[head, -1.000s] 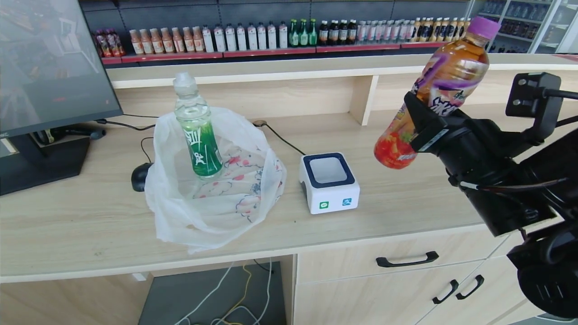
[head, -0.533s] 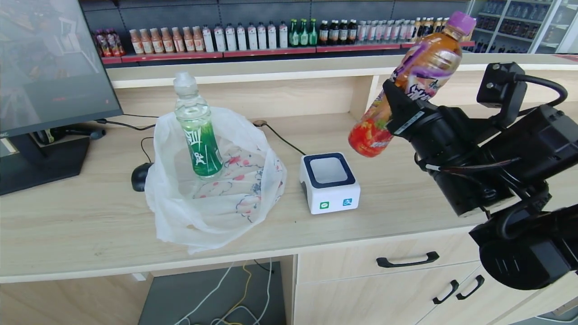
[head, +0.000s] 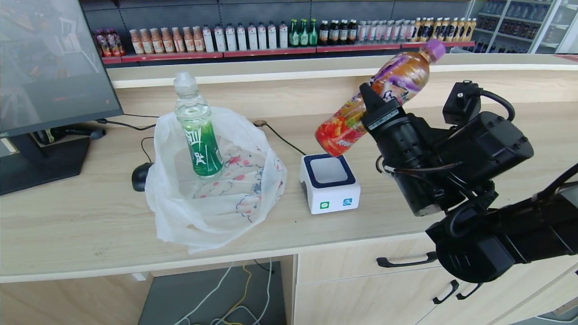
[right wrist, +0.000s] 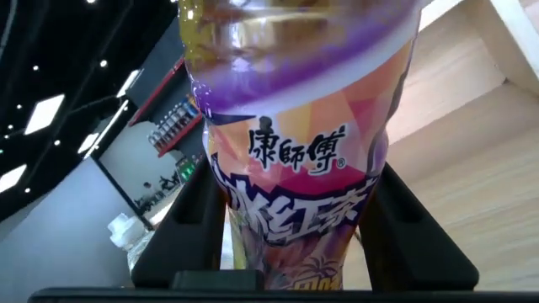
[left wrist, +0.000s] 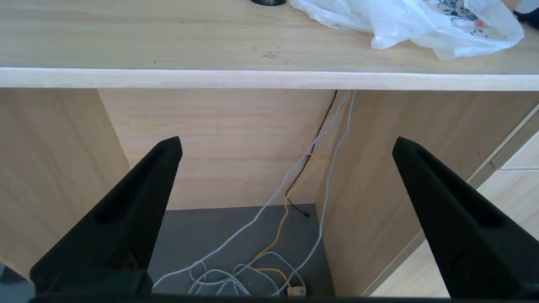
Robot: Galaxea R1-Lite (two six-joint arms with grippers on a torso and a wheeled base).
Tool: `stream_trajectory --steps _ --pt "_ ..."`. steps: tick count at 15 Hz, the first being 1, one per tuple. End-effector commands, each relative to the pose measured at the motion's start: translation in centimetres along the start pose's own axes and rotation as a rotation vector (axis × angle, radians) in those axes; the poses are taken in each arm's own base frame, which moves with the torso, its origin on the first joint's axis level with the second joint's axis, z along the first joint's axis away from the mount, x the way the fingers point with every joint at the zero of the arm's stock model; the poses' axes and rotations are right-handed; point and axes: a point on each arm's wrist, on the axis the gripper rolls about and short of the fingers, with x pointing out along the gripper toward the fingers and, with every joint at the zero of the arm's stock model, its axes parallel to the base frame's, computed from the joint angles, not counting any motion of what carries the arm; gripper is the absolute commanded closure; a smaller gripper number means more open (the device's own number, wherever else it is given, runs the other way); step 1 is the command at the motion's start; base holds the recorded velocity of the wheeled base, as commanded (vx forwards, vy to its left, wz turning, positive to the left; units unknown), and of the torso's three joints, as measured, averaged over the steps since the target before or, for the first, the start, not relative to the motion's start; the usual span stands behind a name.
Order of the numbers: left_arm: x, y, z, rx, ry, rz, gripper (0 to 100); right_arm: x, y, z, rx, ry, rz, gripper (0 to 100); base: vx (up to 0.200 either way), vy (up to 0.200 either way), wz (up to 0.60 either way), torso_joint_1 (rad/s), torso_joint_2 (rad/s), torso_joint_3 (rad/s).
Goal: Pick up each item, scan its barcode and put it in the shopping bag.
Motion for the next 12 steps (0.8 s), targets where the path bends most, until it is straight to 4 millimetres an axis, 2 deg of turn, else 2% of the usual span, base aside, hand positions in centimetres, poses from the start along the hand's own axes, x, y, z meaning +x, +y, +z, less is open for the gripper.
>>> stream_trajectory --steps 1,7,12 --pt "0.0 0.0 0.0 0.0 -0.001 0.002 0 -0.2 0.1 -1.1 0.051 0.014 -0.026 100 0.0 0.0 0.0 0.0 0.0 0.0" --pt "0.0 0.0 0.0 0.0 -0.001 0.0 0 -1.2 1.2 -3.3 0.151 0.063 -0.027 100 0.0 0.0 0.0 0.0 0.0 0.0" --pt "0.0 0.0 0.0 0.0 -0.001 0.0 0 -1.3 1.0 -3.8 0.174 0.074 -0.033 100 0.0 0.0 0.0 0.0 0.0 0.0"
